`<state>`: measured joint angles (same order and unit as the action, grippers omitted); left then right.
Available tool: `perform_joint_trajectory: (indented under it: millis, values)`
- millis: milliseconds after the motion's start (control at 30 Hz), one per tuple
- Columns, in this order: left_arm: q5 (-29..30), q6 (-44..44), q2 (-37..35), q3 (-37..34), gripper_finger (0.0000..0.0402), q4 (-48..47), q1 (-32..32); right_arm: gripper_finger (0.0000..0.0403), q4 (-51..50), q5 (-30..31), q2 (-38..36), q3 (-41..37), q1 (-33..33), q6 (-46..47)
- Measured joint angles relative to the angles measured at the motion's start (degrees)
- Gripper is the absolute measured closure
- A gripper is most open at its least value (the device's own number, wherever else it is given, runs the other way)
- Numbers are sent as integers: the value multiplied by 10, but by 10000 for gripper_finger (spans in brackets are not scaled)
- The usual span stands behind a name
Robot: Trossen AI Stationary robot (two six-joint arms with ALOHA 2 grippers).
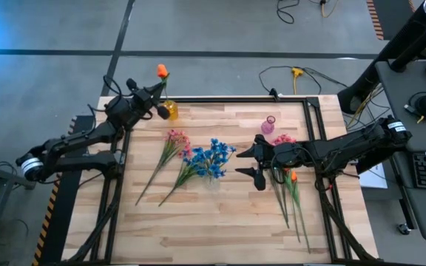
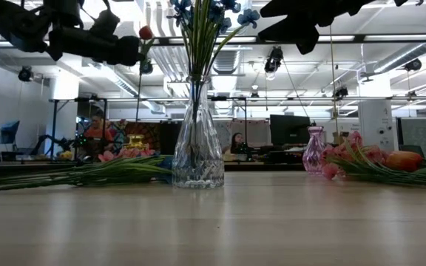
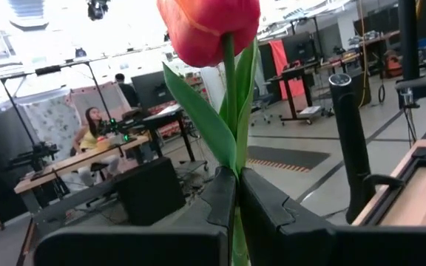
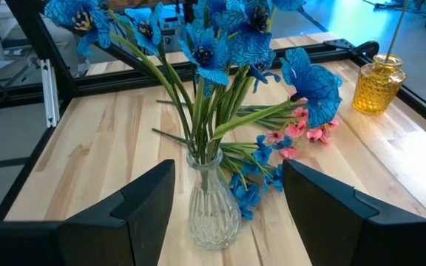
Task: Sort flowers into vase by color
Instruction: Put the left orange tulip into the yellow vase
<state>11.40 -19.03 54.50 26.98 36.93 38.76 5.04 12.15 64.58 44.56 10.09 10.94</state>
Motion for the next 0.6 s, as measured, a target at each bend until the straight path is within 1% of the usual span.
perform_joint_trajectory:
  millis: [600]
  values:
    - [2,13,53,0,401,1,2,157,0,0,0,0,0,0]
